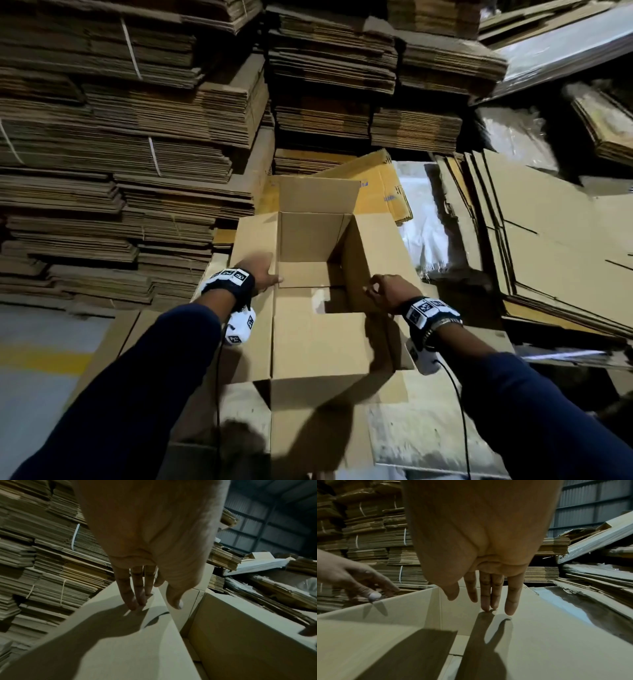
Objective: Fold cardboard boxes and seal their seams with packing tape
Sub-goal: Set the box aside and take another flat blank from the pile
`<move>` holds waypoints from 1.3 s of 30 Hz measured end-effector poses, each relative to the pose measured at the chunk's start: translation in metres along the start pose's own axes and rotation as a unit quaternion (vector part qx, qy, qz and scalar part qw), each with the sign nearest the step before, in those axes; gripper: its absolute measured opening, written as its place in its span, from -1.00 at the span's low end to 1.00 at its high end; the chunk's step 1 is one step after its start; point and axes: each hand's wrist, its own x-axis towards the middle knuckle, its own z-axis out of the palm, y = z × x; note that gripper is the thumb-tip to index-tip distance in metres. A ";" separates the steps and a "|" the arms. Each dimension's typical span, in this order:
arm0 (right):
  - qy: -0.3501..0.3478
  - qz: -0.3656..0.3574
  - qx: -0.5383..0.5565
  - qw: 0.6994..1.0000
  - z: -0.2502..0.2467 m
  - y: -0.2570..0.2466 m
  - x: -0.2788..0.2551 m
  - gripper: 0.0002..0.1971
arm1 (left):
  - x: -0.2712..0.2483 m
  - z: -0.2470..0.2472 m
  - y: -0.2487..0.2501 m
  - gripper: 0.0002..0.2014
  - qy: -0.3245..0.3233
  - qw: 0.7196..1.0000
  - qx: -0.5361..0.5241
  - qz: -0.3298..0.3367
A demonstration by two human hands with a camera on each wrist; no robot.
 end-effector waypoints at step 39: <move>-0.003 -0.082 -0.012 0.997 -0.021 -0.006 0.232 -0.62 | -0.005 0.021 -0.047 0.03 -0.009 0.993 -0.024 -0.115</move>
